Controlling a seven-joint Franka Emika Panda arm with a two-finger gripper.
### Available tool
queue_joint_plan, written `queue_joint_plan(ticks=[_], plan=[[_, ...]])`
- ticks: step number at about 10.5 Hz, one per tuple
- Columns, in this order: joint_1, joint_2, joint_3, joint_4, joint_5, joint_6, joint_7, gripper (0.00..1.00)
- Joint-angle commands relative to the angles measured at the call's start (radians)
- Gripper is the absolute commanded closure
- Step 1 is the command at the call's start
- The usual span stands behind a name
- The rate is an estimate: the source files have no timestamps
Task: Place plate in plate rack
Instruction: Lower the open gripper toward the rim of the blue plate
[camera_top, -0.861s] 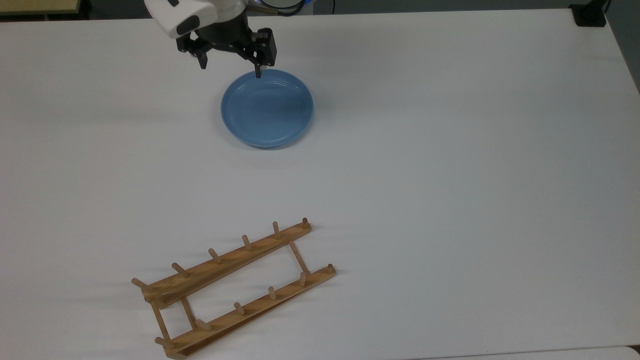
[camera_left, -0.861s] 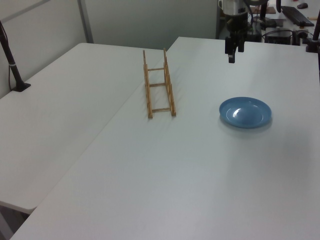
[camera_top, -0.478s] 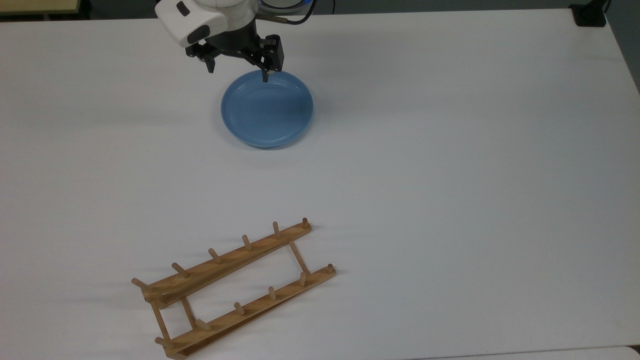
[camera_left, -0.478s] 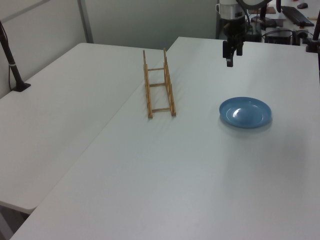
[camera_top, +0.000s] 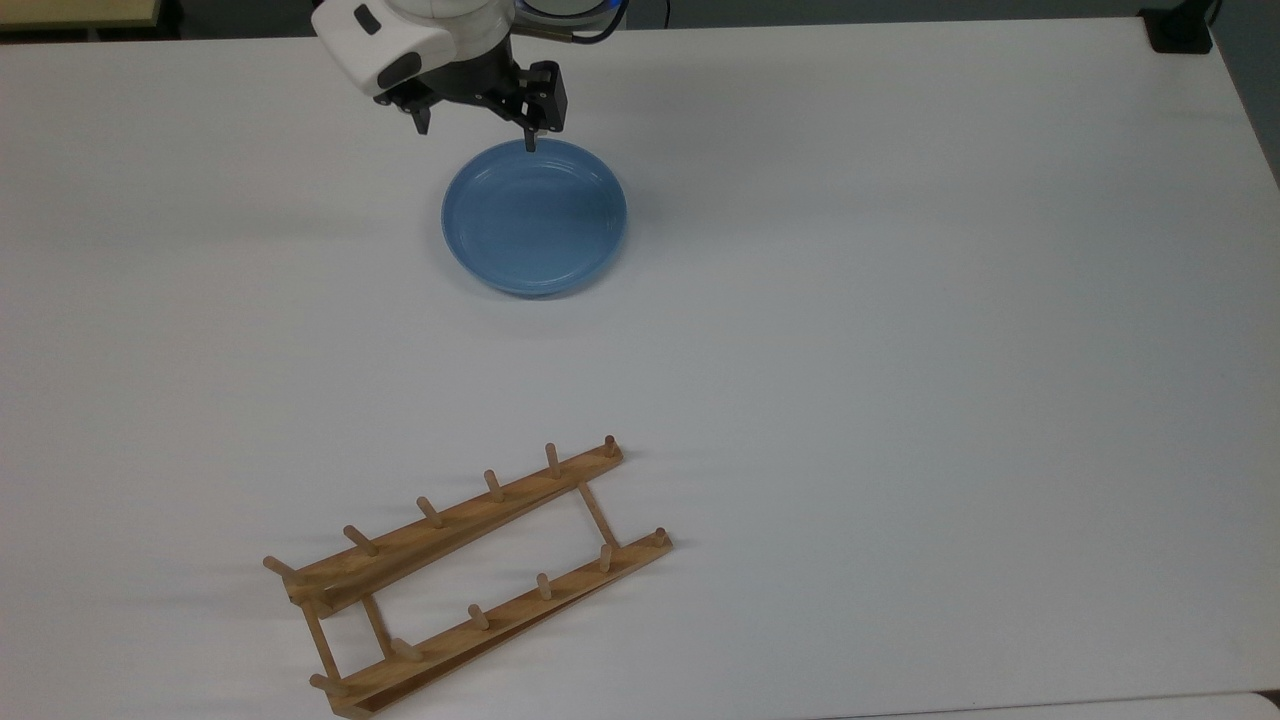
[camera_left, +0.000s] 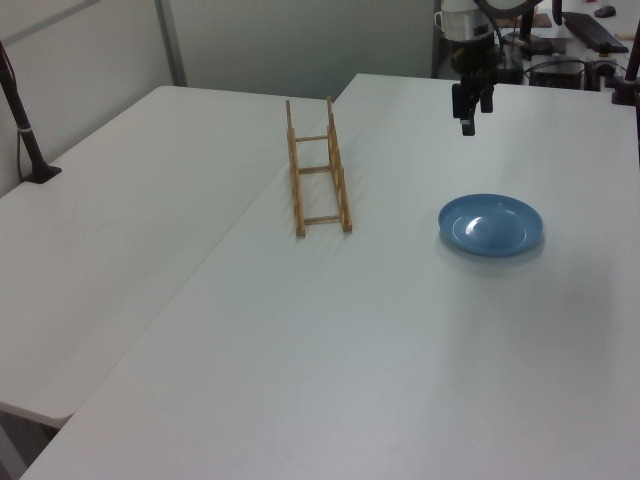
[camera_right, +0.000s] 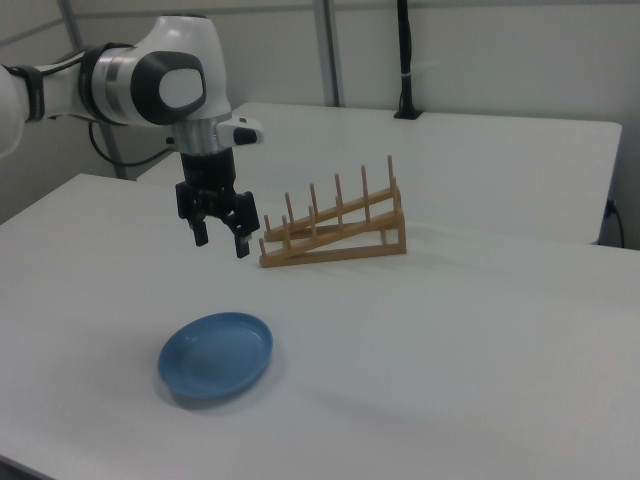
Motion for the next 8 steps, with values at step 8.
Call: queue_joint_plan(ticks=[8], plan=[[-0.047, 0.258, -0.001, 0.008, -0.038, 0.106, -0.325, 0.18]])
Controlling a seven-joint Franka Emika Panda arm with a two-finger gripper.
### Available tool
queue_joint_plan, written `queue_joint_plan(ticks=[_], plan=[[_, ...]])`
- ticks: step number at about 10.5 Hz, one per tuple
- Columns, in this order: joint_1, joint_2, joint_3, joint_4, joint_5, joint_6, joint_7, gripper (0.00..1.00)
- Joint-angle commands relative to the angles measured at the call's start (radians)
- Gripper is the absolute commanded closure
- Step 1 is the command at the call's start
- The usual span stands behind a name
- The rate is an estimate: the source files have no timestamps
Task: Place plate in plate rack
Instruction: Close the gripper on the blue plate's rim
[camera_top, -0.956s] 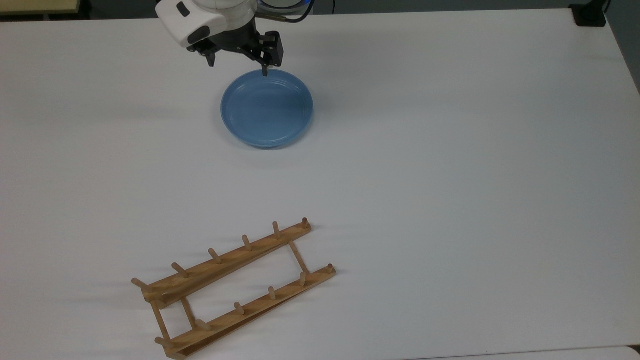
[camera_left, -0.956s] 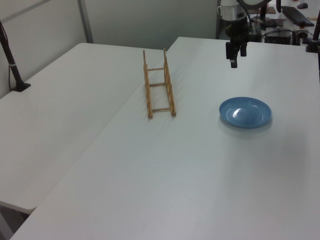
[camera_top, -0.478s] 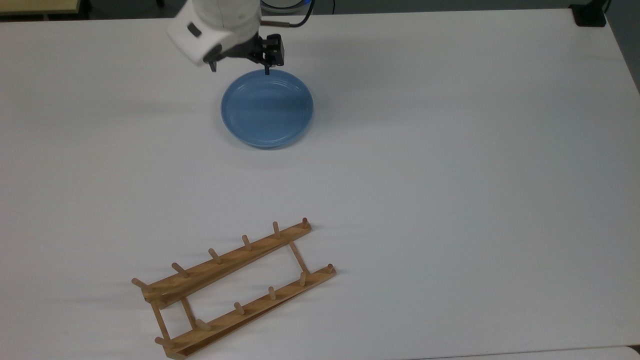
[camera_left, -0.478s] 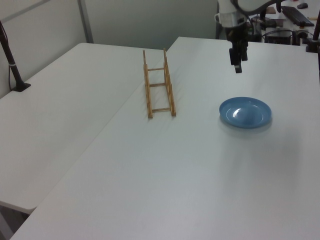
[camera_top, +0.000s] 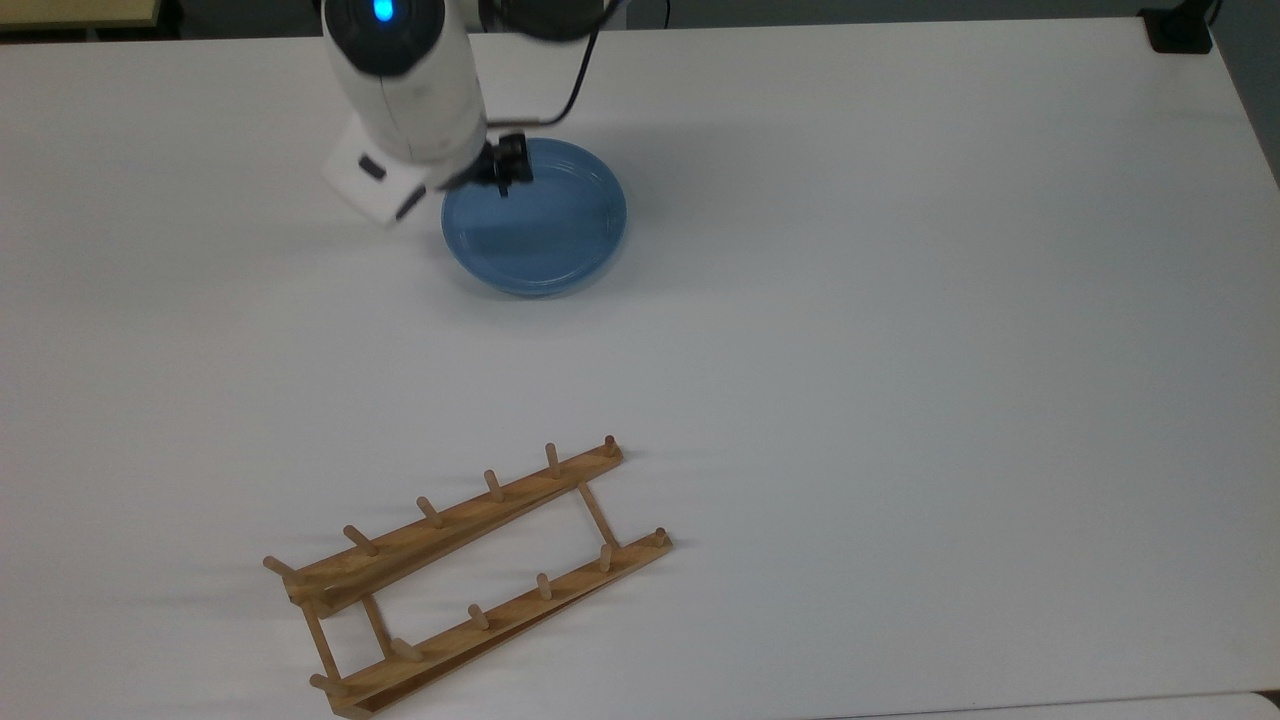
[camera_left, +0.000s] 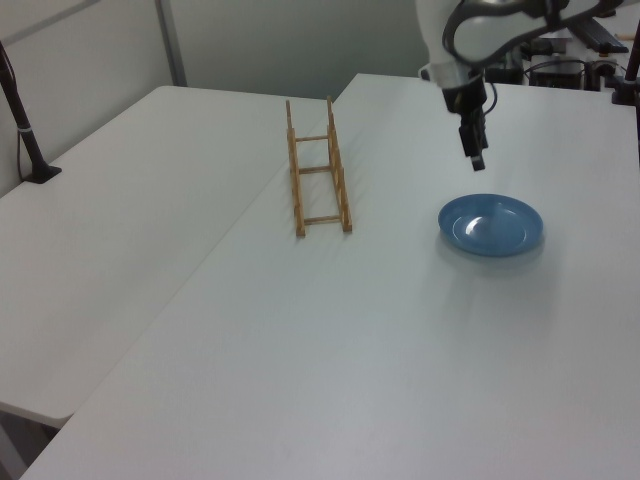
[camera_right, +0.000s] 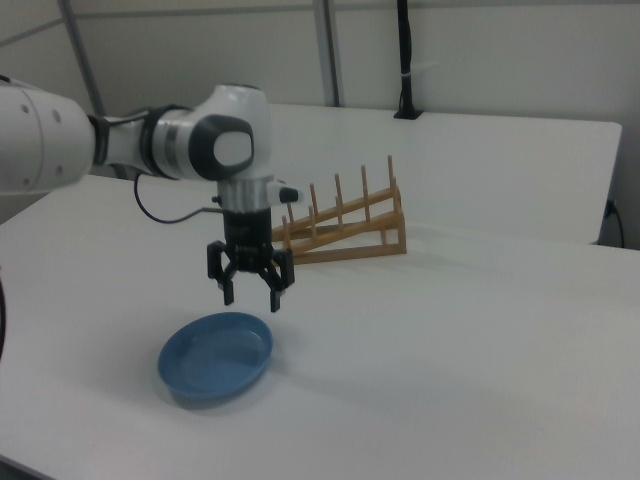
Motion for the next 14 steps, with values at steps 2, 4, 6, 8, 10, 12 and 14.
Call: queue_joint_plan(ticks=[2, 4, 6, 8, 10, 12, 14], plan=[[0.007, 0.120, 0.000, 0.003, -0.021, 0.114, -0.063, 0.29], [0.010, 0.129, 0.000, -0.014, -0.020, 0.140, -0.106, 0.54], [0.013, 0.134, 0.000, -0.015, -0.021, 0.149, -0.111, 0.63], [0.016, 0.134, 0.000, -0.021, -0.021, 0.151, -0.132, 0.73], [0.019, 0.134, 0.000, -0.029, -0.024, 0.152, -0.146, 0.77], [0.021, 0.134, 0.002, -0.037, -0.035, 0.152, -0.152, 0.81], [0.022, 0.132, 0.002, -0.041, -0.046, 0.152, -0.155, 0.90]])
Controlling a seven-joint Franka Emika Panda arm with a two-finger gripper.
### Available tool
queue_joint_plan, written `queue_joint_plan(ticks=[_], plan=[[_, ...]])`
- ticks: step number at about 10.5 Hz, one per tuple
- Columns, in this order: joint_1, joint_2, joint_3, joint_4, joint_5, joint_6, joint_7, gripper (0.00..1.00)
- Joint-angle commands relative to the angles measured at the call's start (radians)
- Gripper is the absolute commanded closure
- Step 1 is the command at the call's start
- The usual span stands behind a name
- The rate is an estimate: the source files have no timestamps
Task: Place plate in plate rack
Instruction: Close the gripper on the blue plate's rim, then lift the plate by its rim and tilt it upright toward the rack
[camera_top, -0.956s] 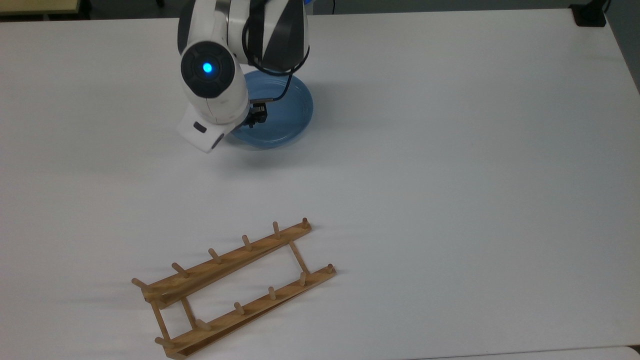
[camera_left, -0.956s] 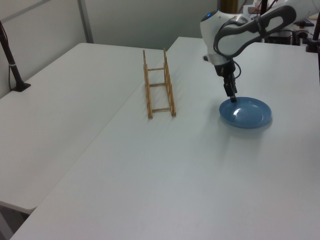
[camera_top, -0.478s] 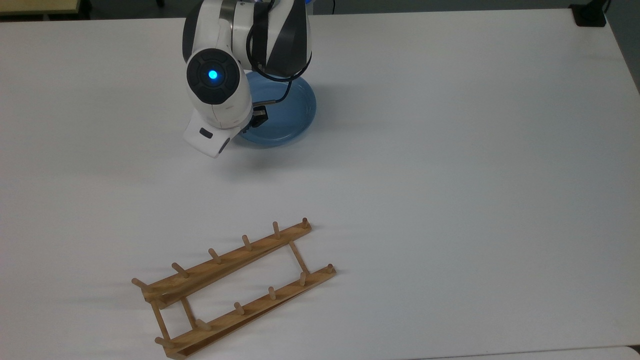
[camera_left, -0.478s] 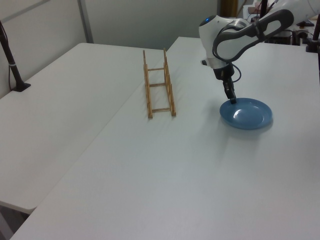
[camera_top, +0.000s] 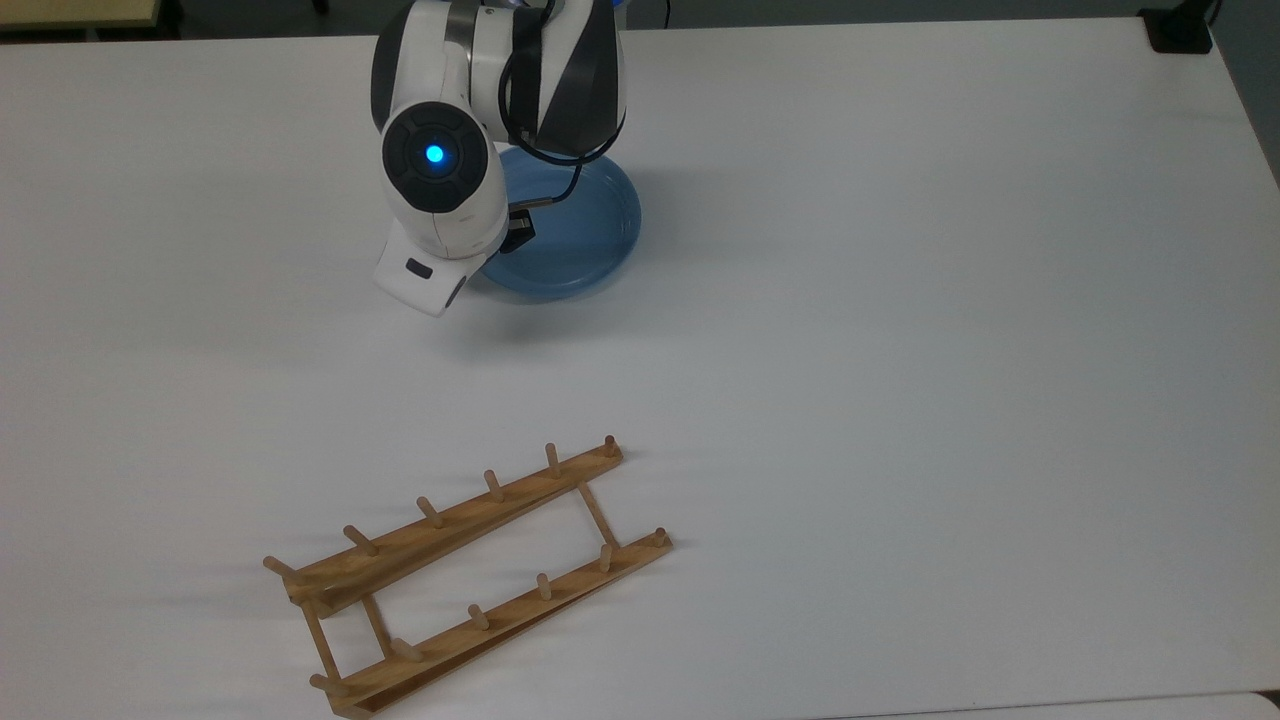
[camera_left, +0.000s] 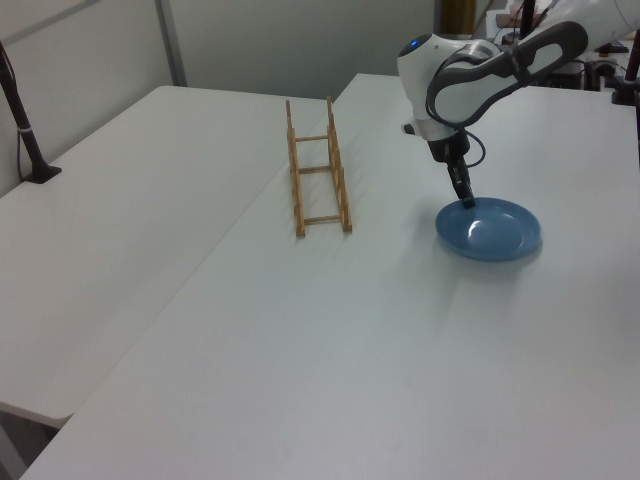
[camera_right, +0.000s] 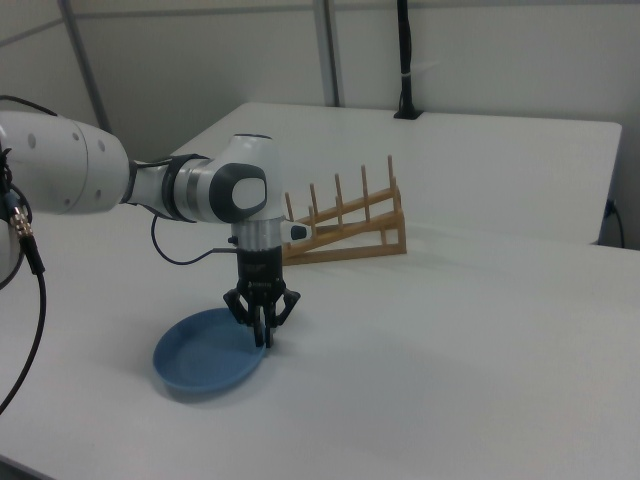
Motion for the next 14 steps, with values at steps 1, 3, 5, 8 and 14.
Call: queue_joint_plan(ticks=[1, 3, 5, 8, 14], plan=[[0.011, -0.013, -0.002, -0.030, -0.024, 0.027, -0.025, 0.97], [0.011, -0.031, 0.000, -0.019, -0.023, 0.017, -0.031, 1.00], [0.010, -0.084, 0.000, 0.008, -0.011, -0.005, -0.056, 1.00], [-0.001, -0.118, -0.002, 0.166, 0.069, -0.031, -0.042, 1.00], [0.005, -0.134, 0.015, 0.298, 0.072, 0.244, 0.333, 1.00]])
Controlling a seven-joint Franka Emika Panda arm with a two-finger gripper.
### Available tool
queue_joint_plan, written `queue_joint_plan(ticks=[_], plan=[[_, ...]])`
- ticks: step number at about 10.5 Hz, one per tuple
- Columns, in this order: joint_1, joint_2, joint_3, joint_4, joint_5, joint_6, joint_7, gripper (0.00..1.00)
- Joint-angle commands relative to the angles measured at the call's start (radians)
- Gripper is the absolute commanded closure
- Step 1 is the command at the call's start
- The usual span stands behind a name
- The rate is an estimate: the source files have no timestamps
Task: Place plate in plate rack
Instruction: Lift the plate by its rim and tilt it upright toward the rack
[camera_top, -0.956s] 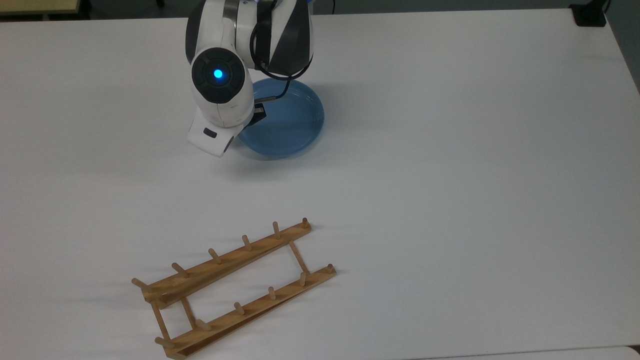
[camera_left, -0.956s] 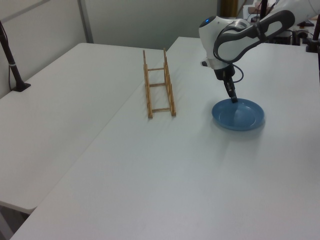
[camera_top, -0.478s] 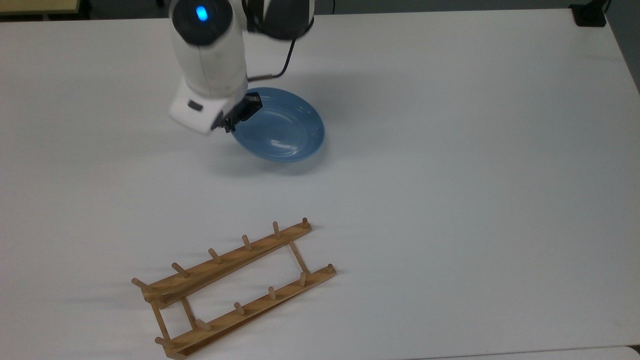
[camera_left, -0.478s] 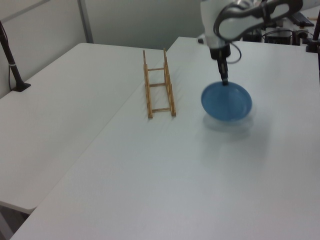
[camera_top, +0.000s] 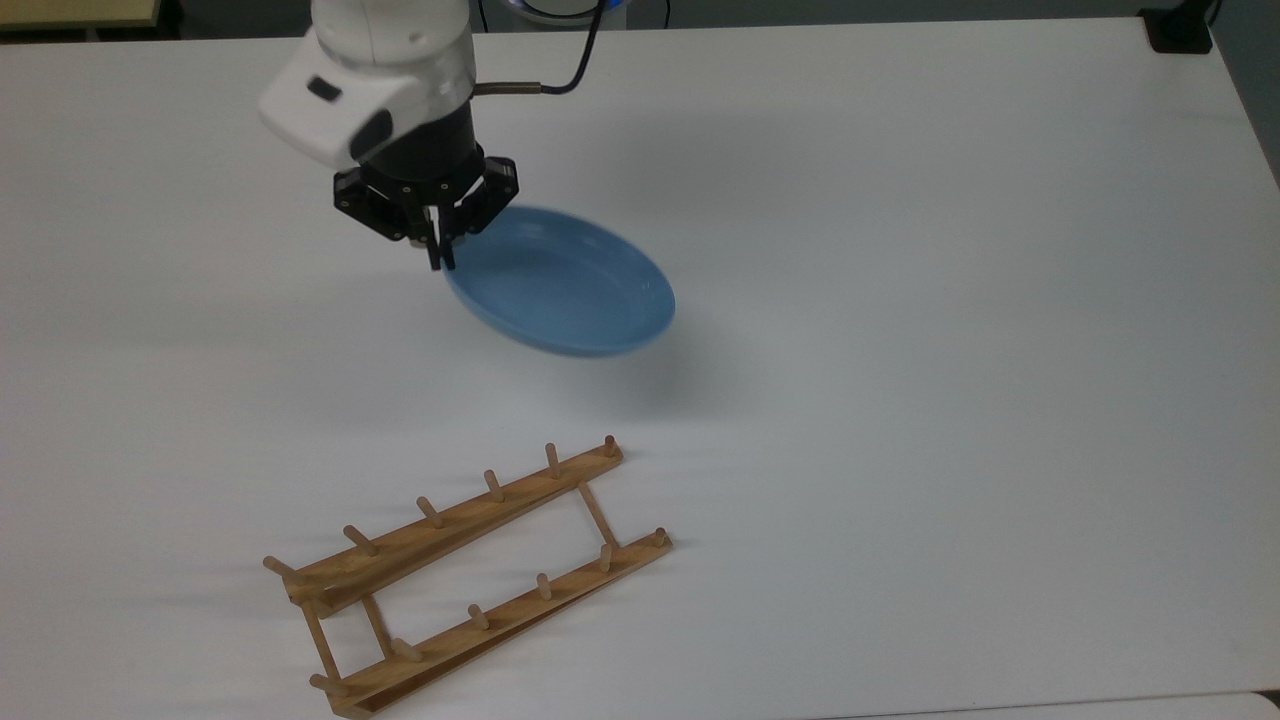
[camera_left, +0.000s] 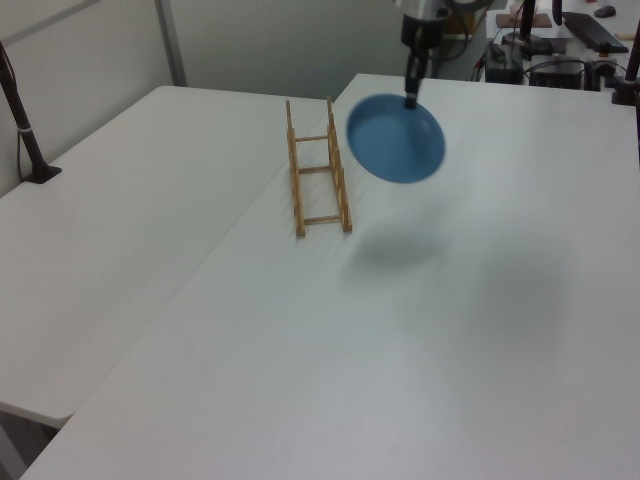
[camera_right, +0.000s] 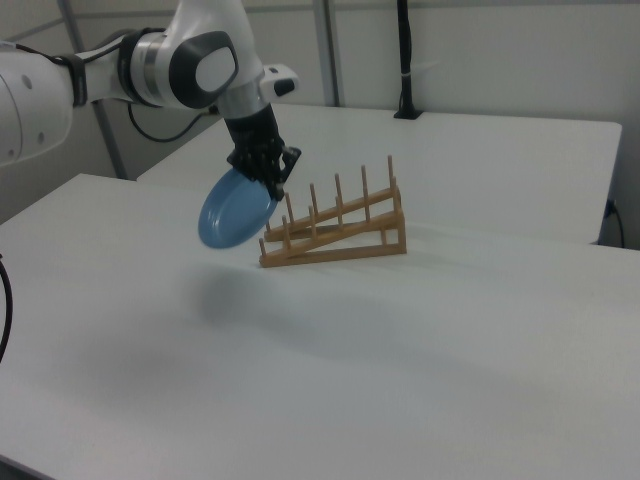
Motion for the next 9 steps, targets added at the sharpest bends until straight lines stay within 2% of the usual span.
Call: queue_joint_plan(ticks=[1, 3, 5, 6, 8, 9], plan=[[0.008, 0.000, 0.012, 0.012, -0.059, 0.239, 0.264, 1.00], [0.008, 0.003, 0.012, 0.009, -0.220, 0.312, 0.493, 1.00], [0.014, 0.003, 0.023, 0.006, -0.430, 0.314, 0.736, 1.00], [0.014, 0.008, 0.052, 0.004, -0.539, 0.315, 0.849, 1.00], [0.014, 0.017, 0.066, -0.009, -0.728, 0.314, 1.022, 1.00], [0.014, 0.021, 0.078, -0.011, -0.786, 0.309, 1.075, 1.00]])
